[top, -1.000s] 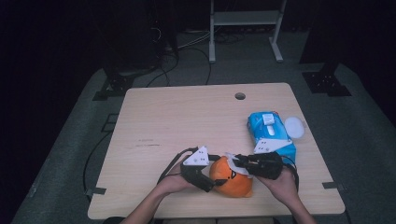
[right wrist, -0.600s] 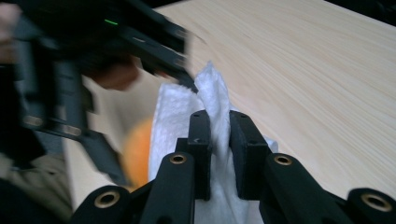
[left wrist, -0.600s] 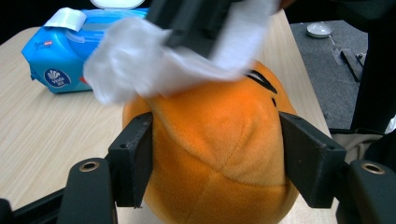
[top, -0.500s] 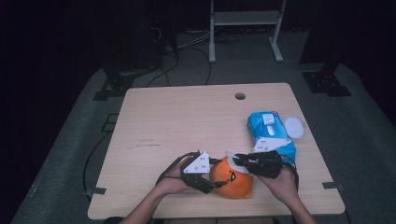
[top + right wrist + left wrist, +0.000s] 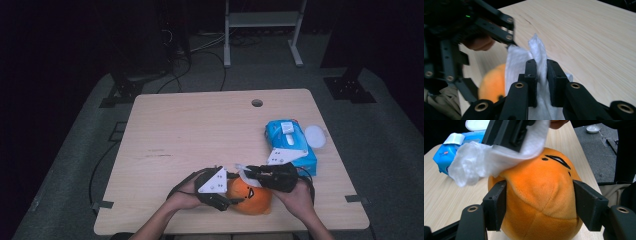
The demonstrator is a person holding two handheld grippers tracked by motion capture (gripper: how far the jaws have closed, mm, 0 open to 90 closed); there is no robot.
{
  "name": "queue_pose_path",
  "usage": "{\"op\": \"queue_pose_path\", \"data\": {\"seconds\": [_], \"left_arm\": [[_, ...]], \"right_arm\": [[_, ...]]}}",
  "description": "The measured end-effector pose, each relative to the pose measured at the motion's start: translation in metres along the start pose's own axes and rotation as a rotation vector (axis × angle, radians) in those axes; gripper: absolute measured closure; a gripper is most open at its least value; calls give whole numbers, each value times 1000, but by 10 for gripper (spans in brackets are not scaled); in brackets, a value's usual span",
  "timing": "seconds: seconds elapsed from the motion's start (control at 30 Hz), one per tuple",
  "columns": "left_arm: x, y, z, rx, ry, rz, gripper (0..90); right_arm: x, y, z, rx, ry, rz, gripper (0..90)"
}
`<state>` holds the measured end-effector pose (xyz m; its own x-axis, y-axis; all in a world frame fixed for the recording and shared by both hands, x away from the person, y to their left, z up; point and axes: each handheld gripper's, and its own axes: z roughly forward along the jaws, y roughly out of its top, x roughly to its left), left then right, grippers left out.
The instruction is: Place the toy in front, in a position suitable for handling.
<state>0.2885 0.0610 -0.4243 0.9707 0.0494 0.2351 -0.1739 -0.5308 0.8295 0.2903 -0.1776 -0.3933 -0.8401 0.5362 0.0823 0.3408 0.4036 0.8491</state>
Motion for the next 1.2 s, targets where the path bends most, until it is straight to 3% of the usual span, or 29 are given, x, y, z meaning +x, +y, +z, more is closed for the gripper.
{"op": "queue_pose_path", "data": {"seconds": [0.17,0.33,0.43,0.53,0.6,0.73,0.87,0.97,1.07,1.13,1.2], "left_arm": [[2,-2,0,-11,-3,-10,326],[5,-4,0,-7,-8,-51,309],[11,-10,-1,-6,-7,-129,305],[21,-20,-3,-8,7,-240,307],[27,-25,-5,-18,12,-292,305],[28,-22,-8,-71,14,-301,222],[25,-20,-5,-66,17,-264,271],[24,-19,-3,-62,34,-270,333],[24,-19,-2,-53,41,-273,338],[24,-20,-3,-45,42,-279,343],[25,-22,-3,-45,37,-285,346]], "right_arm": [[-21,-11,-4,19,-34,58,785],[-13,-9,-7,17,-36,40,786],[0,-3,-7,-1,-1,8,785],[11,1,-6,-3,37,-21,785],[15,1,-3,12,35,-48,784],[7,-4,1,29,-6,-42,784],[-4,-7,-3,10,-23,6,784],[4,-5,-1,2,-26,-17,784],[17,0,5,-15,27,-56,784],[25,2,10,9,6,-100,784],[22,2,10,10,4,-95,784]]}}
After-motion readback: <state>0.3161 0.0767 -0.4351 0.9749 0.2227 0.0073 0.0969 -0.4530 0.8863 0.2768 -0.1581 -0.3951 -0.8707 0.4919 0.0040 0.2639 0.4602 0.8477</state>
